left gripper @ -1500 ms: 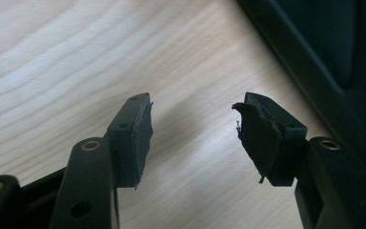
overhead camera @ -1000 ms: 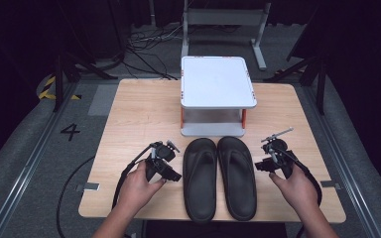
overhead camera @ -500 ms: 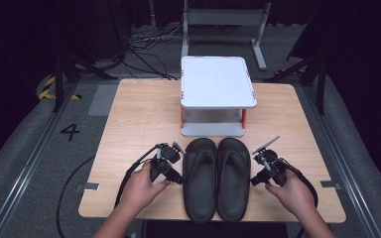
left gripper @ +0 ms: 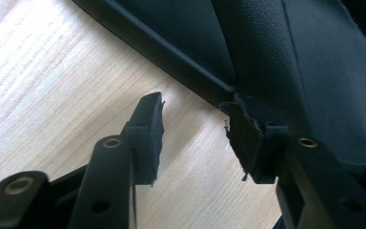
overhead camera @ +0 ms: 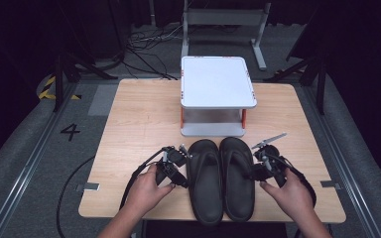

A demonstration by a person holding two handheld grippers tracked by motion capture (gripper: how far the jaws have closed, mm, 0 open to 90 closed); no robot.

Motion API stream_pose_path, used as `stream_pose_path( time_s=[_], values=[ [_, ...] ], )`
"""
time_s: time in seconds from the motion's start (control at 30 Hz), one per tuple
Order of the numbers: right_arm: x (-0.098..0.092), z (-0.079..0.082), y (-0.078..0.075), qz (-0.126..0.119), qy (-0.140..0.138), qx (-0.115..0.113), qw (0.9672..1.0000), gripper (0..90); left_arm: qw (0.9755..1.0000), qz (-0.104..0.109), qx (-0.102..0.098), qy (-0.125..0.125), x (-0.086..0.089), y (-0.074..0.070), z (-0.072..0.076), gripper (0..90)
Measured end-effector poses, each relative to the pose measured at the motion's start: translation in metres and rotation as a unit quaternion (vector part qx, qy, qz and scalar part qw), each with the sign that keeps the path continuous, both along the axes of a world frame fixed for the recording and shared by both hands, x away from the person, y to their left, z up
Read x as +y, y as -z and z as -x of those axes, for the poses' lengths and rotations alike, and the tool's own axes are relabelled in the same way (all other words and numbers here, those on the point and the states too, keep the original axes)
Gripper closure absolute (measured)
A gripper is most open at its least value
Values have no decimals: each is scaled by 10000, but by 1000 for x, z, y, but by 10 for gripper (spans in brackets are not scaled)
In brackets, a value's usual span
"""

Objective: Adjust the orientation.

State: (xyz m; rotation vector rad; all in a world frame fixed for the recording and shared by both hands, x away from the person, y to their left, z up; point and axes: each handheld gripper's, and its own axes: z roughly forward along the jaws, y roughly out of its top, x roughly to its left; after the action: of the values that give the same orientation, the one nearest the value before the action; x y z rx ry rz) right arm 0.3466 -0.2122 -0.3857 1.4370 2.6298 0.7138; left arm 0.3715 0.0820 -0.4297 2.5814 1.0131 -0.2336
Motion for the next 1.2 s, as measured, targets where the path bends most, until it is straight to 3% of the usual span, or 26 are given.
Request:
stream_pose_path(
  time_s=[0.17,0.3,0.37,0.43,0.5,0.7,0.77,0.97,1.2],
  values=[
    [35,11,9,89,-326,-226,9992,375,9998,16,-101,-166,8,-2,-2,508],
    [48,11,18,247,-180,-235,9993,264,9993,88,-163,-314,15,-6,-3,498],
    [53,10,19,166,-16,-477,9987,230,9989,125,-186,-404,20,-7,-5,495],
    [55,9,20,141,45,-527,9985,225,9987,133,-201,-445,23,-7,-6,495],
    [60,5,21,-7,61,-480,9988,245,9987,135,-205,-451,25,-8,-7,495],
    [72,0,31,304,94,-515,9982,281,9985,118,-202,-490,28,-6,-8,495],
    [73,1,34,345,85,-585,9977,332,9986,100,-158,-490,27,-5,-7,495],
    [76,-1,35,323,202,-771,9963,364,9988,79,-183,-454,25,-5,-7,492],
    [82,-4,44,438,124,-639,9969,455,9987,73,-158,-489,27,-4,-8,493]
  ],
)
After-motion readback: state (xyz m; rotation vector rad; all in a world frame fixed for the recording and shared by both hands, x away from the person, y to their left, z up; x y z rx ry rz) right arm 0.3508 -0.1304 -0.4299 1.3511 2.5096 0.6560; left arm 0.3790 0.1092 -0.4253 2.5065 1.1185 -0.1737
